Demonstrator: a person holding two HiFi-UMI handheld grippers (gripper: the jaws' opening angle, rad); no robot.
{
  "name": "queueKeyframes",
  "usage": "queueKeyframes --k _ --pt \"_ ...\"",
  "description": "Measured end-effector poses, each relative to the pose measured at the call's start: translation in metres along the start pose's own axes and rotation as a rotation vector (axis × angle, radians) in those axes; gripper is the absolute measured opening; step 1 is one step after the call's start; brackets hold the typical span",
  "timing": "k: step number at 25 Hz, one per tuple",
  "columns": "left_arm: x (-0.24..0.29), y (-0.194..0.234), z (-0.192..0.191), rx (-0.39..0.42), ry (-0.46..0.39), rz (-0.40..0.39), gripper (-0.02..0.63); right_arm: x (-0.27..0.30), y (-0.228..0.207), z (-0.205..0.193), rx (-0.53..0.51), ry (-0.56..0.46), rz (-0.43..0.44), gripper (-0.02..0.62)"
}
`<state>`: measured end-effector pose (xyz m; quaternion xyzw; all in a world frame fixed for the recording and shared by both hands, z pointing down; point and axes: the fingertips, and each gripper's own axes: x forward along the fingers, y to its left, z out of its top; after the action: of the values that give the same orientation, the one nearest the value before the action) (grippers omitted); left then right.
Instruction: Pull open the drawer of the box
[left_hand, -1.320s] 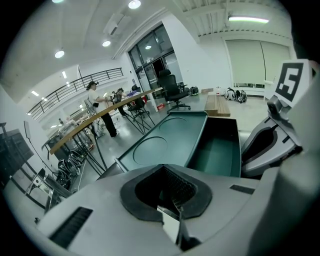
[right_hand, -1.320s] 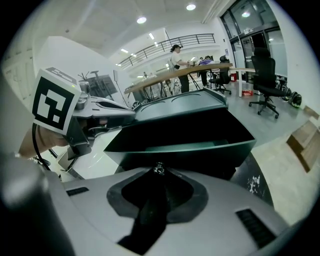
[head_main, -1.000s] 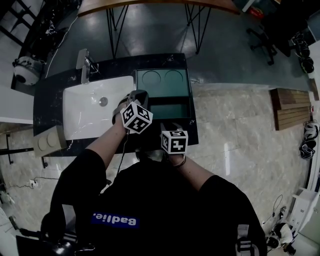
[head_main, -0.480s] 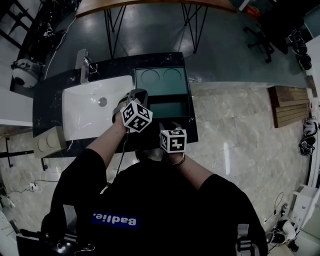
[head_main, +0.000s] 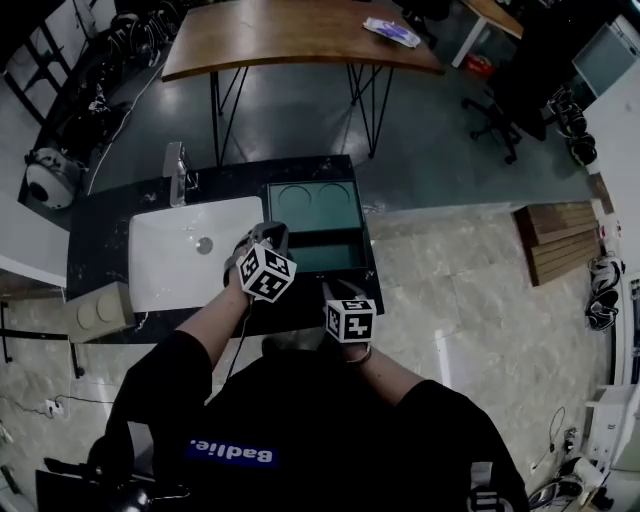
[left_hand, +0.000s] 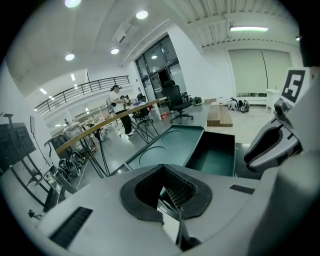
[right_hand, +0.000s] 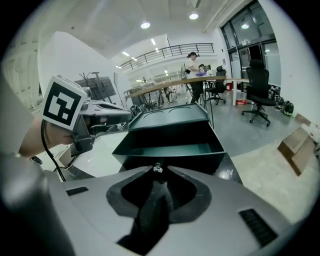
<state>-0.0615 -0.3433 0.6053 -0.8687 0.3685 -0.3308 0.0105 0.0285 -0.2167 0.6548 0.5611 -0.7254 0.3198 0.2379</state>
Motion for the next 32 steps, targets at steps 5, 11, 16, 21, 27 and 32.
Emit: queueKeyframes --k 5,11,16,21,27,32 --pt "-0.031 -0.011 0.009 -0.096 -0.067 -0.023 0.002 -0.018 0.003 0.01 -0.009 -0.057 -0.023 0.066" --pt "-0.063 -0.029 0.025 -0.176 -0.149 -0.051 0.002 -0.037 0.007 0.018 -0.03 -0.121 -0.04 0.066" --pt "-0.081 -0.041 0.029 -0.26 -0.203 -0.045 0.002 -0.057 0.021 0.031 -0.13 -0.197 -0.023 0.066" --pt "-0.101 -0.061 0.034 -0.307 -0.224 -0.019 0.002 -0.076 0.021 0.04 -0.211 -0.256 0.015 0.066" --pt "-0.127 -0.091 0.036 -0.381 -0.212 0.055 0.002 -0.11 -0.007 0.038 -0.243 -0.301 0.074 0.066" --pt "-0.146 -0.128 0.047 -0.407 -0.2 0.099 0.002 -0.147 -0.029 0.031 -0.237 -0.362 0.149 0.066"
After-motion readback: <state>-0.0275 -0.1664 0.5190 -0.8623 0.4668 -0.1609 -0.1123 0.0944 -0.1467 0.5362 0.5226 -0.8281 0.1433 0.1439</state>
